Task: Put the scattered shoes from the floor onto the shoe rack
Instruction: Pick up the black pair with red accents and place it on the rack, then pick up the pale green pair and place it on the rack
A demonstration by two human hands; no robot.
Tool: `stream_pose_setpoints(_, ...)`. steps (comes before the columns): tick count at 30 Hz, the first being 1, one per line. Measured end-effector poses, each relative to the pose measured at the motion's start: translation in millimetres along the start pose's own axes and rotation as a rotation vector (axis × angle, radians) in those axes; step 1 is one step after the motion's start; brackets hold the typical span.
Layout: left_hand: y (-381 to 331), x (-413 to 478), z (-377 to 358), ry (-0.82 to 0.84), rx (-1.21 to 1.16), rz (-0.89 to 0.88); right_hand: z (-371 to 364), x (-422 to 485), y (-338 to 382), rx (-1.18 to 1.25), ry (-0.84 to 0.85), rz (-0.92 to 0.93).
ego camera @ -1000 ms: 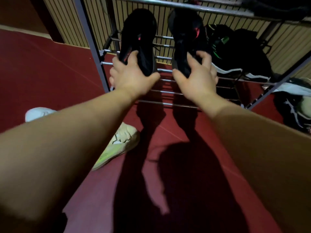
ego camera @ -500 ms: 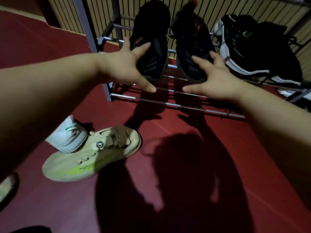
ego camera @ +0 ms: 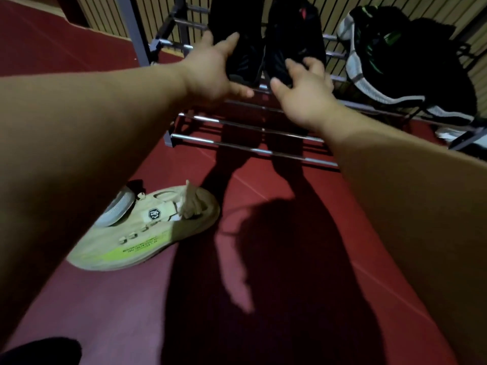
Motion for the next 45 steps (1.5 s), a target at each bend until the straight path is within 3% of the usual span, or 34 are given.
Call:
stream_pose_setpoints(6, 26.7, -63.2, -30.3, -0.295, -0.054, -0.174, -21.6, -40.1, -17.1, -0.061, -0.296, 0.101)
stream_pose_setpoints(9, 69.1, -127.5, -78.0, -0.063, 0.086, -0.116, -63.3, -81.9, -39.5, -0.044, -0.362, 0.108)
stream_pose_setpoints(11, 102.1, -171.3, -109.2, 0.25, 0.274, 0.073, -96.0, -111.1, -52.2, -0.056, -0.316, 0.109)
stream_pose_setpoints(13, 120.1, -196.5, -125.4, 0.412, 0.438, 0.145, -123.8, -136.9, -61.5, -0.079, -0.205, 0.121)
stream_pose_setpoints(17, 104.8, -191.9, -115.8, 0.326, 0.503, 0.025, -149.8, -173.3, -70.3, -0.081, 0.032, 0.014)
stream_pose_setpoints(22, 62.8, -203.1, -119.0, 0.255, 0.473, -0.066, -126.9, -183.9, -76.1, -0.053, 0.005, 0.014)
stream_pose_setpoints(24, 37.0, -203.8, -130.2, 0.24, 0.408, -0.018, -111.0, -183.4, -89.3, -0.087, -0.042, -0.021)
stream_pose_setpoints(28, 5.7, -202.7, -155.4, 0.292, 0.174, 0.255, -86.4, -192.5, -130.4, -0.137, -0.05, -0.191)
stream_pose_setpoints(33, -23.1, -185.4, -155.4, 0.258, 0.194, 0.193, -65.8, -211.6, -179.0, -0.165, 0.015, -0.349)
stream_pose_setpoints(40, -63.5, -171.7, -166.2, 0.44, 0.216, 0.115, -42.8, -224.0, -219.6, -0.165, 0.145, -0.499)
stream_pose_setpoints(45, -95.4, -172.9, -183.6, 0.534, 0.278, 0.006, -32.0, -221.9, -224.2, -0.162, 0.162, -0.486)
Point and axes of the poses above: each hand's wrist, its own x-axis towards the middle knuckle, its own z-axis out of the back of the hand, y = z × x, the point moved 4 cm from there along x, towards the middle knuckle, and after that the axes turned 7 degrees about -z, right-handed, at the moved point
